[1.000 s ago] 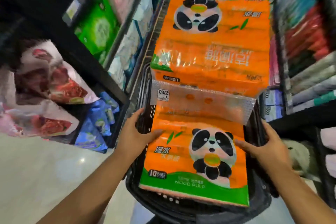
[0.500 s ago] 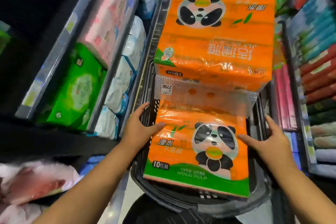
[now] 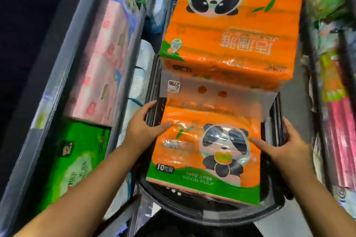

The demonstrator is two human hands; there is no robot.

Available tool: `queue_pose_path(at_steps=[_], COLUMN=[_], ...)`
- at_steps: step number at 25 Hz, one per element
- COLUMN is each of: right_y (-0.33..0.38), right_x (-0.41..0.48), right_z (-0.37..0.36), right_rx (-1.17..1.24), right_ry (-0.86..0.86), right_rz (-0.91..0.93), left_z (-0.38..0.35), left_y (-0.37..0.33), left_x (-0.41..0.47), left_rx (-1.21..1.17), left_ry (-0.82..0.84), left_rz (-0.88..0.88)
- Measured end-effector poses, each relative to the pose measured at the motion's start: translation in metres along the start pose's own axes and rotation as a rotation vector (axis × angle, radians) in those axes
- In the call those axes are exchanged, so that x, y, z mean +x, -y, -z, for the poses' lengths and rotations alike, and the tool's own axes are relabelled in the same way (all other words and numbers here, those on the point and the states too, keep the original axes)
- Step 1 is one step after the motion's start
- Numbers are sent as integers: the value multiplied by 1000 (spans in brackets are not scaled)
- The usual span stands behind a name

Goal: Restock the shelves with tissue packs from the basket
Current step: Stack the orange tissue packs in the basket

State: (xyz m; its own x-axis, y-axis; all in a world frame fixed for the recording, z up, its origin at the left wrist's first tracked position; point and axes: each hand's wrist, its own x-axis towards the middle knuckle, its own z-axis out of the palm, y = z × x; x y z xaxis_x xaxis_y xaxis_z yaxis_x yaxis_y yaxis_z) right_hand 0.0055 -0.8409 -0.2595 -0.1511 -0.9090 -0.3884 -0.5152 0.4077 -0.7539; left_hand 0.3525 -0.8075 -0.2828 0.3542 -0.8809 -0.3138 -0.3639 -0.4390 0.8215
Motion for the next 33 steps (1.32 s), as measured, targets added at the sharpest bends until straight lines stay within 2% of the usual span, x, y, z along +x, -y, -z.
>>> queue_pose_path(at_steps=[8, 17, 26, 33], right_y=[40, 11, -57, -65], right_x=[215, 364, 436, 453], right_z=[-100, -258, -375, -397], right_rx=[19, 52, 84, 30], right_ry=[55, -5, -23, -54], right_rz=[54, 37, 27, 57], left_z=[-15, -33, -42, -41], left_y=[6, 127, 240, 270], left_x=[211, 407, 501, 520], left_rx=[-67, 20, 137, 94], left_ry=[-23, 34, 13, -12], left_rz=[-16, -15, -56, -24])
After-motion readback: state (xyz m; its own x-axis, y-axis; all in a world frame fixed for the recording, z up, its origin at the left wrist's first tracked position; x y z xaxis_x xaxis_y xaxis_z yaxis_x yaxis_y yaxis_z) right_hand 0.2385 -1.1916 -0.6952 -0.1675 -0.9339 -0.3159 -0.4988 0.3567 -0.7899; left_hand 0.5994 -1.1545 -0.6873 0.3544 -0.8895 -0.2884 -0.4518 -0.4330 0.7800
